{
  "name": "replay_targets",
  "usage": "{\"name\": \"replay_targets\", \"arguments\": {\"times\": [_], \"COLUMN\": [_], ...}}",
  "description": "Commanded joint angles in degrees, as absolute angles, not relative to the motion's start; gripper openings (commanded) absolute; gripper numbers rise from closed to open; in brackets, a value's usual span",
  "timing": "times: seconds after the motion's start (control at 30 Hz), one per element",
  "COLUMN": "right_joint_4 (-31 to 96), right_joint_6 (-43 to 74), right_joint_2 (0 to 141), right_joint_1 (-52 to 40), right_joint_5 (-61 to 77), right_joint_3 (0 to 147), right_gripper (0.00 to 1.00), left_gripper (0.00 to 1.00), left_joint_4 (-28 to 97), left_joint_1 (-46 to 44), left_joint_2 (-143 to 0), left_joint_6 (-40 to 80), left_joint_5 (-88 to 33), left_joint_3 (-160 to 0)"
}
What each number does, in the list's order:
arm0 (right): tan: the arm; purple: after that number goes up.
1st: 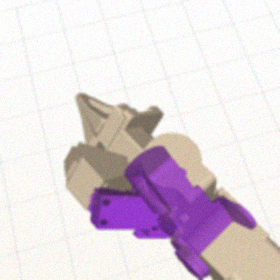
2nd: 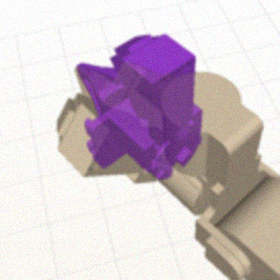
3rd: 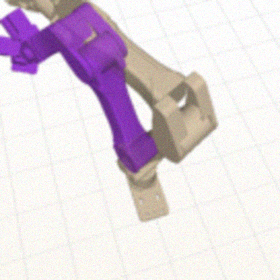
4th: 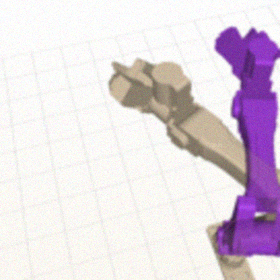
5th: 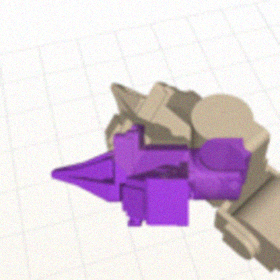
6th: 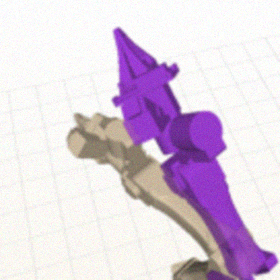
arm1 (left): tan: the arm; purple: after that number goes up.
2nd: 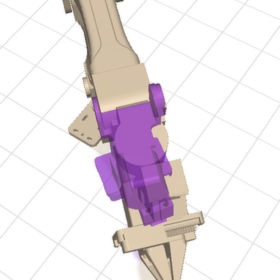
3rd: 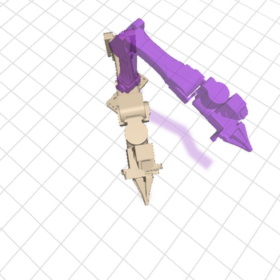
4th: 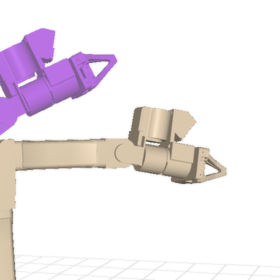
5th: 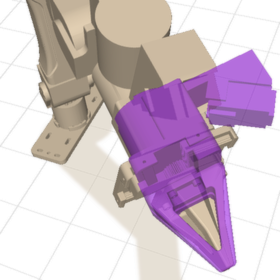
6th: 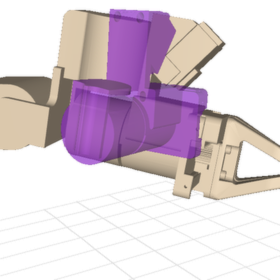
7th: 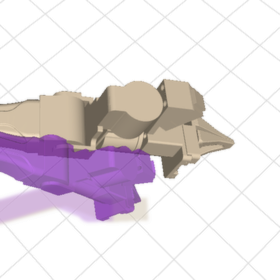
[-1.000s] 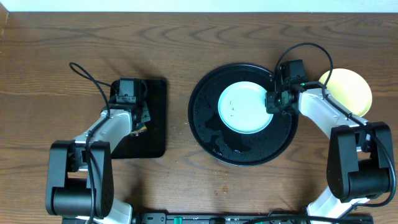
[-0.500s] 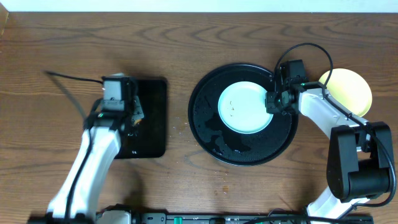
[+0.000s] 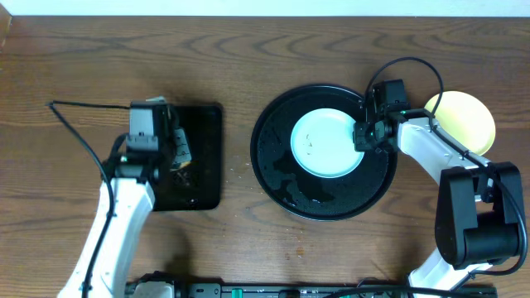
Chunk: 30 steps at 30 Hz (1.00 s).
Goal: Clean dirty plates on tray and stack at the side
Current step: 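Carry the sponge with the left gripper onto the pale green plate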
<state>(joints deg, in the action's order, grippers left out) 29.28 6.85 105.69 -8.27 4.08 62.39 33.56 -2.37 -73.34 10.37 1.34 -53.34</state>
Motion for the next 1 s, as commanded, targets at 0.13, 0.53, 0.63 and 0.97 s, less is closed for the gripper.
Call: {"name": "replay_targets", "arguments": {"times": [0.13,0.53,0.63,0.97], "right_joint_4": [29.17,29.32,29.28,28.93], "right_joint_6": [6.61,6.61,6.59,6.59], "right_joint_2": [105.03,105.03,105.03,105.03], "right_joint_1": [-8.71,-8.71,-8.71,-8.84], "right_joint_5": [3.51,3.51,3.51,4.99], "right_joint_3": [62.02,62.02,62.02,62.02], "right_gripper": [0.01,0.01,0.01,0.01], "left_gripper": [0.08,0.08,0.08,0.07], "left_joint_4": [50.68,52.6,51.57,47.64], "left_joint_1": [0.14,0.25,0.25,-3.77], "left_joint_2": [-86.06,-94.0,-94.0,-94.0], "left_joint_6": [6.17,4.08,4.23,4.73], "left_joint_5": [-3.9,-1.15,-0.89,-14.96], "left_joint_3": [-74.63,-81.32,-81.23,-81.23]}}
